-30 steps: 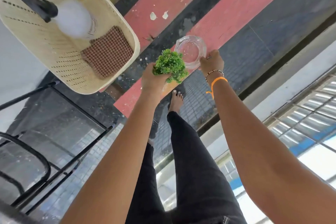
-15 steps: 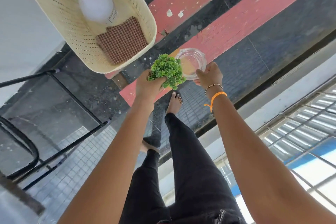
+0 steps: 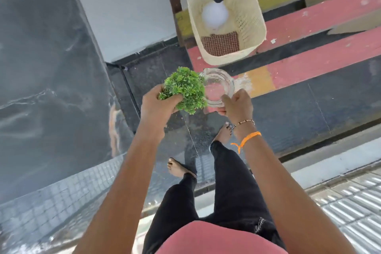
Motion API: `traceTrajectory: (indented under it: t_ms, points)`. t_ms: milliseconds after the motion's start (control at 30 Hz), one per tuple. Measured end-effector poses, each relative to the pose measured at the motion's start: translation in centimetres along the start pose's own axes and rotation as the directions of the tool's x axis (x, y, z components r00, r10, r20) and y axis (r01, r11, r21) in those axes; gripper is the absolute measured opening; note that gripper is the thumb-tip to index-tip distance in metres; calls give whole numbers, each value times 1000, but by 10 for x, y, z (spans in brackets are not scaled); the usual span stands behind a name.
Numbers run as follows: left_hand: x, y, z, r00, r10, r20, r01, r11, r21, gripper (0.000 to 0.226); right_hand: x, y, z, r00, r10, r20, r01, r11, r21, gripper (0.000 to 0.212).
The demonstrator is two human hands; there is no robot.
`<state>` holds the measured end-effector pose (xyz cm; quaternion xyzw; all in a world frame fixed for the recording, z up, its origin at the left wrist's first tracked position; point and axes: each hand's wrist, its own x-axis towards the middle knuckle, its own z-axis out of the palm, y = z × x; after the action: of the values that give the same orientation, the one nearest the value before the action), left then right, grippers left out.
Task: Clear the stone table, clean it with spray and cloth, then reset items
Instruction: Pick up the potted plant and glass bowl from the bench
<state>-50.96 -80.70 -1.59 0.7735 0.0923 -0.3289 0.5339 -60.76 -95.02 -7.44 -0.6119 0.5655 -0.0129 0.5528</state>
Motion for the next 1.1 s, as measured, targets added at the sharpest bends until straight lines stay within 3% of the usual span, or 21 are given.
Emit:
traceTrajectory:
  t_ms: [167, 300, 500, 833, 1100]
  points:
    - [-37, 9, -89, 994, 56, -98, -72, 983, -167, 25, -66, -33, 49, 985, -162, 60, 157, 984, 81, 35]
    - [-56, 12, -153, 984, 112, -142, -140, 969, -202, 24, -107, -55, 84, 962, -241, 127, 217, 960, 178, 33]
    - [-67, 8, -228, 969, 114, -220, -174, 945, -276, 16, -149, -87, 141, 917, -345, 200, 317, 935, 160, 32]
    - [-22, 18, -308, 939, 124, -322, -226, 926, -303, 16, -164, -140, 228, 900, -348, 261, 319, 936, 149, 30]
    - [74, 59, -356, 950, 108, -292, -183, 953, -243, 24, -115, -202, 309, 948, -286, 141, 262, 951, 165, 29]
